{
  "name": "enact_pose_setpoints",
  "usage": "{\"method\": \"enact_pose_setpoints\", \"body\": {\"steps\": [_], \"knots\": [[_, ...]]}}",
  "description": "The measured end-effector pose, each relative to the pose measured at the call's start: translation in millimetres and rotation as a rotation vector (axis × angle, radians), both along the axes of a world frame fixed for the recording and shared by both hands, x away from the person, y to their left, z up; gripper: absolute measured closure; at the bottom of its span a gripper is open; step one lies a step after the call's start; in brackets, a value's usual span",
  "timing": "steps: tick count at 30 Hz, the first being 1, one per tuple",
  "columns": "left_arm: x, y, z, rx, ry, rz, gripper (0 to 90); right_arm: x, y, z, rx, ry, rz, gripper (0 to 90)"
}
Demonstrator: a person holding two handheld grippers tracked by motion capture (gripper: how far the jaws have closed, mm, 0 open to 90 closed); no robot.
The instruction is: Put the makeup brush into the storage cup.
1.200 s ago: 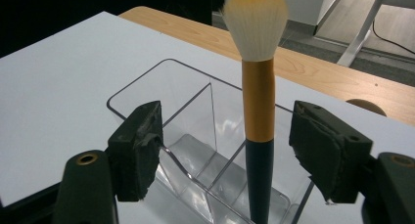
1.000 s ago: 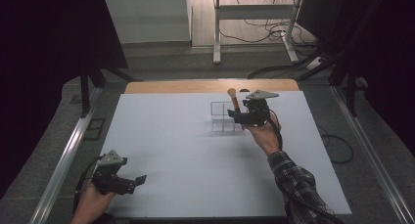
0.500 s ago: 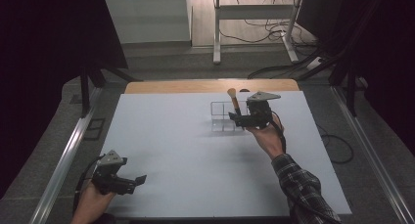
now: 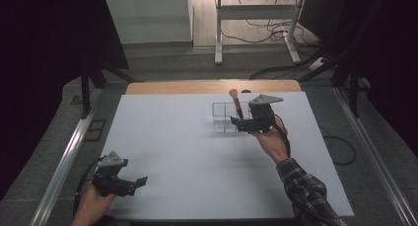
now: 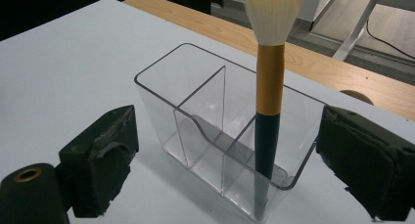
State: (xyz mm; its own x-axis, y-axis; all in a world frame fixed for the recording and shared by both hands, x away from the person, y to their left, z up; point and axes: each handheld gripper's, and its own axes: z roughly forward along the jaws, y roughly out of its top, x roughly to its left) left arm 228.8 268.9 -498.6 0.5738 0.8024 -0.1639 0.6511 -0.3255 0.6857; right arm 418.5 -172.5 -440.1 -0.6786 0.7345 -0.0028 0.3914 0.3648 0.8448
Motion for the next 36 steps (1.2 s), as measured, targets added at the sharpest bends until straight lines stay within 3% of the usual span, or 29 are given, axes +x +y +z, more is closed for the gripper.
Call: {"method": "enact_pose_setpoints", "body": {"steps": [14,36], "knots": [[-0.1,0.0,0.7,-0.017,0.009,0.005,0.0,-11.3,-3.5,3.6,-0.002,0.009,0.012,5.0],[-1.1,-0.6,0.4,0.011,-0.007,0.002,0.0,-26.4,-3.6,0.5,-0.057,0.014,0.038,2.5]]}}
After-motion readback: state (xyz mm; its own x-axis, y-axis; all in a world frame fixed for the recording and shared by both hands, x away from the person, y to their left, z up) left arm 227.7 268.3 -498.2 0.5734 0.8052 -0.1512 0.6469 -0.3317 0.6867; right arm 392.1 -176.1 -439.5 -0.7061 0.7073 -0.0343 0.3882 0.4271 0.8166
